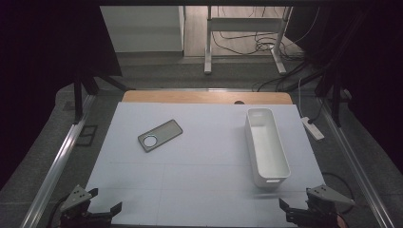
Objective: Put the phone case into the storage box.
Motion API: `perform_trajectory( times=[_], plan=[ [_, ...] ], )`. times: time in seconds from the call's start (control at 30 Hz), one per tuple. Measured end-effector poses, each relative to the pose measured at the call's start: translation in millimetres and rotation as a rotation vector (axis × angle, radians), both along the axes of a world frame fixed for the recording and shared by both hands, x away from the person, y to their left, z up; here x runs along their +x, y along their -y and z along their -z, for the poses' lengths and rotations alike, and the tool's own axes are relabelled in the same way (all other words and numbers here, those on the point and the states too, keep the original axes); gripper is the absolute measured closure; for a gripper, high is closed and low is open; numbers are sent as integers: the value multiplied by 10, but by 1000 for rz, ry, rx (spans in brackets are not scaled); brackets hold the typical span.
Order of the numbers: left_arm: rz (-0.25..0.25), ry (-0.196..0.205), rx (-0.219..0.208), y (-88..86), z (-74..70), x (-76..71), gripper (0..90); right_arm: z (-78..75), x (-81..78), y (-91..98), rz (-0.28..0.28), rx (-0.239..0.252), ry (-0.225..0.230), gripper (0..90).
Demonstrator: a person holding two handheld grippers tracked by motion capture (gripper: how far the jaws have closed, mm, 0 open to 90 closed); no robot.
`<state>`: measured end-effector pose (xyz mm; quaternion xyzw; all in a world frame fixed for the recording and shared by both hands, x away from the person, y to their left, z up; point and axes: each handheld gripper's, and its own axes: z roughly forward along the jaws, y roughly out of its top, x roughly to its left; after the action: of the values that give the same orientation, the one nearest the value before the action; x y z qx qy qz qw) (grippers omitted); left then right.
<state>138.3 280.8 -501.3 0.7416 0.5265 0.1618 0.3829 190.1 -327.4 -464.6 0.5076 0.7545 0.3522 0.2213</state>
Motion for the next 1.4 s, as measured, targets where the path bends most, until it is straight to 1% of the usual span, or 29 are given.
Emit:
perform_trajectory(
  times=[0.1, 0.23, 0.3, 0.37, 0.47, 0.63, 0.67, 0.73, 0.9, 0.93, 0.97, 1.0, 1.07, 1.17, 1.23, 1.4],
  plan=[
    [11, -4, 1, 5, 2, 6, 0, -1, -1, 3, 2, 1, 0, 0],
    [29, -11, 12, 20, 1, 13, 0, 1, -1, 12, -1, -12, -1, 0],
    [35, -14, 7, 16, 2, 17, 0, 1, 0, 17, -2, -11, -3, 0],
    [29, -17, -8, 9, 6, 20, 0, 3, 0, 20, -3, -5, -3, 0],
    [27, -21, -15, -3, 7, 25, 0, 4, -1, 24, -4, -1, -3, 0],
    [29, -26, -4, 11, 9, 28, 0, 7, 2, 19, -7, -6, -3, 0],
    [25, -30, 4, 17, 10, 33, 0, 7, 0, 9, -8, -12, -2, 0],
    [22, -33, 6, 17, 11, 37, 0, 7, -2, 7, -10, -14, -1, 0],
    [7, -44, -2, 10, 12, 47, 0, 2, -14, 14, -10, -9, 12, 0],
    [5, -50, -14, 8, 12, 57, 0, 2, -14, 15, -10, -7, 12, 0],
    [5, -50, -14, 8, 12, 57, 0, 2, -14, 15, -10, -7, 12, 0],
    [10, -53, -19, 13, 11, 63, 0, 2, -13, 16, -11, -8, 9, 0],
    [16, -53, -12, 32, 6, 86, 0, 6, -7, 11, -15, -9, 5, 0],
    [32, -53, -23, 47, -4, 136, 0, 8, -3, 4, -17, -14, 1, 0],
    [43, -56, -24, 52, -4, 165, 0, 8, -3, 4, -17, -14, 1, 0],
    [53, -64, -25, 71, 9, 226, 0, 9, -2, 6, -21, -13, 0, 0]
  ],
)
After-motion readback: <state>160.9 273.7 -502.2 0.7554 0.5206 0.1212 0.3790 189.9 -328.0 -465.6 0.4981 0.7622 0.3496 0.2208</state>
